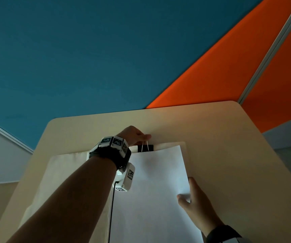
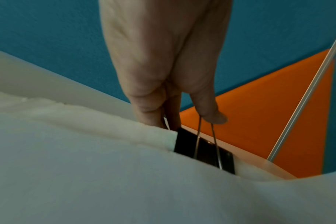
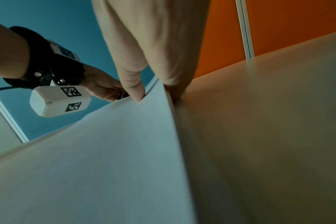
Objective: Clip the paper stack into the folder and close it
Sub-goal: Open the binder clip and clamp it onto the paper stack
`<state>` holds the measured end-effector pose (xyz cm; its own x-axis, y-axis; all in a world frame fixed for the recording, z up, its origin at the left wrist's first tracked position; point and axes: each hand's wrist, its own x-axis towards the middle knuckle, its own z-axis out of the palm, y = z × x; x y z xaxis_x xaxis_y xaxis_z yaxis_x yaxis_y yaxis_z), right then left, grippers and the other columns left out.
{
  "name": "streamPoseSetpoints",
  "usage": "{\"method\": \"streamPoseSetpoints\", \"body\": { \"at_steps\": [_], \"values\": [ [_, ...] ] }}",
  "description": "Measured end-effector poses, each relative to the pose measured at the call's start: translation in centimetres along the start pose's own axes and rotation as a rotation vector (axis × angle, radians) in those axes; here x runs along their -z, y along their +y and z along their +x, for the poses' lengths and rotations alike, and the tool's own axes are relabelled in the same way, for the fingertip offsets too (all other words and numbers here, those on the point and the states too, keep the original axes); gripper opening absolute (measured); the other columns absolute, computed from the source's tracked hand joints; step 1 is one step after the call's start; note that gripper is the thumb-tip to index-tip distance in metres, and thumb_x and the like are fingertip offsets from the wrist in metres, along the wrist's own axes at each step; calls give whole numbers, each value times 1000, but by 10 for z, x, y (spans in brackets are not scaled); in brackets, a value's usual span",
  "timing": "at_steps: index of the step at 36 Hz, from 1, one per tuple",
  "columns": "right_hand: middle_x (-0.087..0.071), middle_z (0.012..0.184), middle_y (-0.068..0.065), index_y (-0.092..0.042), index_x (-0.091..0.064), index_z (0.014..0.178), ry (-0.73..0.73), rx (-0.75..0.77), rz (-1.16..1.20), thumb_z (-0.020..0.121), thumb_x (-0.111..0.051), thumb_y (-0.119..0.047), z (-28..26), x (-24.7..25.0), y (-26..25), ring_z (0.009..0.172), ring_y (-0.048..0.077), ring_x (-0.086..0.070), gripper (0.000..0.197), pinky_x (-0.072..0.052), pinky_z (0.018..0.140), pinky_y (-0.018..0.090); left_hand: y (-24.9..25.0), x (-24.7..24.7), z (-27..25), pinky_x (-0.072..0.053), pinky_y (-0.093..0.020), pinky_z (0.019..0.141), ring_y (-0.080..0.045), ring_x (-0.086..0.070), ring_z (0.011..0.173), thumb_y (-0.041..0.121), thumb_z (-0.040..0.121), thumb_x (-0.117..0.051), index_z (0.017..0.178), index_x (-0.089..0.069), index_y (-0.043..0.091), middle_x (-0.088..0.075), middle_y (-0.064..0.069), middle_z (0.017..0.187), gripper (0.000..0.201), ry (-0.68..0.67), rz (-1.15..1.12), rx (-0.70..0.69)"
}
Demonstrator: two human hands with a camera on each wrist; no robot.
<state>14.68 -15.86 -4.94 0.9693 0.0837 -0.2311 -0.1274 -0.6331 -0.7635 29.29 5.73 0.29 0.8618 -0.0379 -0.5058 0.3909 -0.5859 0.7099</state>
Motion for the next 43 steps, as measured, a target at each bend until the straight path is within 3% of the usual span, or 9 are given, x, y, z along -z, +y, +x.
{"method": "streamPoseSetpoints", "body": {
  "at_steps": [4, 10, 12, 15, 20, 26, 33, 38, 43],
  "values": [
    [-42, 98, -1, -4, -35, 127, -16, -16, 12, 83, -57, -13, 0, 2, -2, 83, 7, -43, 50, -28, 65, 10, -4, -1, 4, -47, -47, 100, -36, -64, 101, 38, 75, -67, 88, -72, 1, -70, -26, 100, 40, 37, 10, -30],
    [-46, 75, -13, -19, -38, 97, 2, 5, 50, 78, -61, -10, -2, 2, 4, 70, -8, -51, 31, -36, 64, -3, -8, -4, 8, -49, -41, 89, -22, -57, 74, 35, 78, -65, 81, -72, -2, -69, -20, 78, 37, 109, 8, -53],
    [-47, 78, -5, -15, -41, 96, 7, 6, 55, 77, -61, -9, -1, 2, 3, 70, 2, -51, 28, -36, 65, -1, -8, -5, 8, -49, -45, 94, -24, -59, 78, 35, 78, -66, 81, -72, -2, -71, -25, 86, 37, 130, -29, -53],
    [-45, 79, 3, -10, -43, 96, 20, 12, 39, 76, -60, -6, -1, 2, 0, 71, 15, -45, 27, -38, 64, 9, -12, -5, 12, -49, -43, 94, -22, -59, 78, 34, 78, -65, 76, -73, 2, -67, -12, 70, 33, 143, -57, -52],
    [-35, 69, -17, 2, -46, 109, 13, 5, 12, 73, -60, -5, 1, 0, 1, 64, 8, -42, 39, -37, 60, 12, -15, -2, 13, -50, -46, 97, -26, -62, 81, 31, 77, -67, 80, -72, 1, -69, -18, 81, 31, 139, -141, -44],
    [-47, 68, -5, -24, -40, 77, 10, 10, 59, 73, -60, -4, 1, 1, -1, 62, 12, -49, 28, -40, 60, 9, -16, -3, 15, -50, -45, 97, -22, -60, 79, 30, 78, -66, 79, -73, 3, -66, -7, 68, 28, 111, -134, -62],
    [-64, 89, 19, -4, -53, 90, -4, -86, 103, 74, -60, -7, 7, 3, 4, 83, 31, -60, 18, -48, 71, 34, -14, -3, 15, -50, -43, 93, -22, -57, 78, 31, 79, -65, 84, -73, 1, -64, -6, 67, 32, 86, -69, -76],
    [-64, 83, -2, -10, -56, 94, 35, -49, 133, 75, -61, -3, 12, 4, 1, 75, 16, -59, 21, -40, 61, 1, -16, -2, 18, -50, -46, 93, -23, -57, 78, 30, 78, -66, 82, -72, 0, -65, -11, 70, 31, 93, -63, -81],
    [-65, 90, 12, -5, -55, 94, 57, -73, 129, 75, -61, -4, 15, 3, -4, 83, 26, -59, 20, -43, 70, 28, -18, -3, 22, -50, -40, 84, -21, -56, 75, 31, 78, -66, 81, -73, 0, -63, -9, 67, 32, 106, -37, -100]
  ]
}}
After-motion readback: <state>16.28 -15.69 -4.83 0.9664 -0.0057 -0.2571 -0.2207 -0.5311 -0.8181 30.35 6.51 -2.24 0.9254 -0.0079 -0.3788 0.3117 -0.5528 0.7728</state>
